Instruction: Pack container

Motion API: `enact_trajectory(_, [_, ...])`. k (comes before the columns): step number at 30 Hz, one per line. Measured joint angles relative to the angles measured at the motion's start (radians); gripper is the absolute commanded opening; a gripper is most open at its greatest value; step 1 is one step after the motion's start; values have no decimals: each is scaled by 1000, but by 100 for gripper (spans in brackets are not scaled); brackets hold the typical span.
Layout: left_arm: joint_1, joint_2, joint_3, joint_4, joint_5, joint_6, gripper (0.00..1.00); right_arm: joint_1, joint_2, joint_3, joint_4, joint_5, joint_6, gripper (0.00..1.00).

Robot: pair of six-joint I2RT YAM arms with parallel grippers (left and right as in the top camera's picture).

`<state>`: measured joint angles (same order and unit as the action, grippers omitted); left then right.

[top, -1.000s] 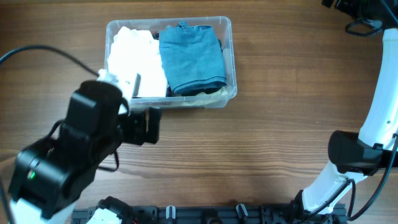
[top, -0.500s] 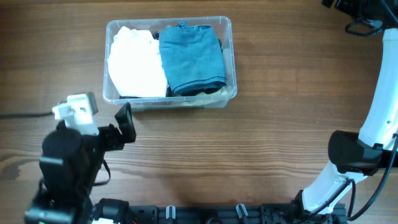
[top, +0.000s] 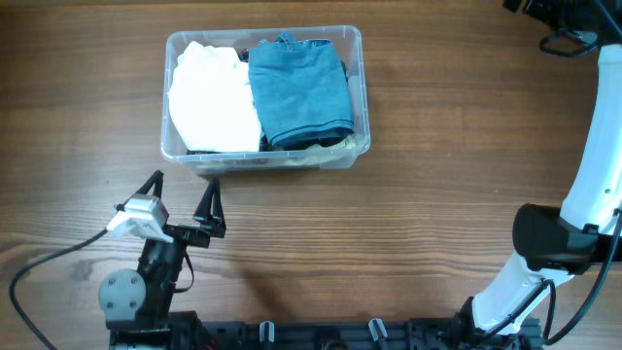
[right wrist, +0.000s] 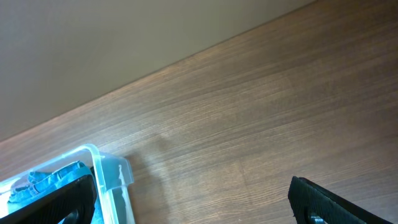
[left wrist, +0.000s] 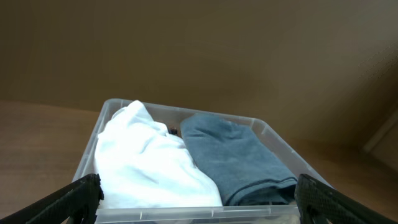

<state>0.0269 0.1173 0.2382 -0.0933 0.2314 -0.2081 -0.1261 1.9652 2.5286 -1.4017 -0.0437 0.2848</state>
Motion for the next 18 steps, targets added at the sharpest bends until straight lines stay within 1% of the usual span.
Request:
enact_trajectory(6, [29, -92, -47, 7, 23, -3, 100, 0, 0, 0, 0, 0, 0, 100])
enact_trajectory(18, [29, -103, -90, 2, 30, -8, 100, 0, 0, 0, 0, 0, 0, 100])
